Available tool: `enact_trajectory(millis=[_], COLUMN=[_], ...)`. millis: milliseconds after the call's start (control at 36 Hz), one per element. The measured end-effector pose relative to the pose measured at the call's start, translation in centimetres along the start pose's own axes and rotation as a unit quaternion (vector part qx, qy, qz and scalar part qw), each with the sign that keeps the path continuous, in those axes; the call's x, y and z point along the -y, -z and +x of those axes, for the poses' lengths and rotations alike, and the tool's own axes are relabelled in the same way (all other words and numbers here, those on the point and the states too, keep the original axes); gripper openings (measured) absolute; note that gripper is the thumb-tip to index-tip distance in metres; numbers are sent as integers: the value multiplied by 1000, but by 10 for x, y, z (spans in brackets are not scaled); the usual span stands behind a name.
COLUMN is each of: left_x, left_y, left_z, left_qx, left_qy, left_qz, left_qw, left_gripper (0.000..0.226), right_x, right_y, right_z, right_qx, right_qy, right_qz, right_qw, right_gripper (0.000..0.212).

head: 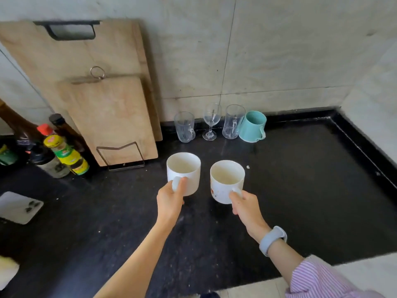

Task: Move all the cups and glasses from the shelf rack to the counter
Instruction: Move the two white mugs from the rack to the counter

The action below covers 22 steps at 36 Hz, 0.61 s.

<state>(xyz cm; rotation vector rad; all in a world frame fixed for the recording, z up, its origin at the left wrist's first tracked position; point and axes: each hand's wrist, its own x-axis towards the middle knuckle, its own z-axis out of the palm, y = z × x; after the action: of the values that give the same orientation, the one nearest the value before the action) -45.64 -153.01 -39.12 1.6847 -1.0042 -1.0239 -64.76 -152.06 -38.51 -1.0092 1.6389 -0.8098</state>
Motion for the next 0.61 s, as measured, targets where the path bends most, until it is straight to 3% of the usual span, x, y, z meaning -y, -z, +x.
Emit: enact_trajectory(millis=[389, 611], left_x=[25, 35], left_y=[-50, -61], left_z=[109, 132], left_qx=[-87, -109], left_qy=[33, 20], left_qz=[-6, -7], left_qw=[996, 994], left_gripper=[40, 29], right_x=[16, 20], right_y=[-19, -29], right_z=[158, 196], right_qx=[67, 88], right_qy=[35, 58], right_qz=[-31, -53], right_qw=[997, 993], right_gripper=[30, 37])
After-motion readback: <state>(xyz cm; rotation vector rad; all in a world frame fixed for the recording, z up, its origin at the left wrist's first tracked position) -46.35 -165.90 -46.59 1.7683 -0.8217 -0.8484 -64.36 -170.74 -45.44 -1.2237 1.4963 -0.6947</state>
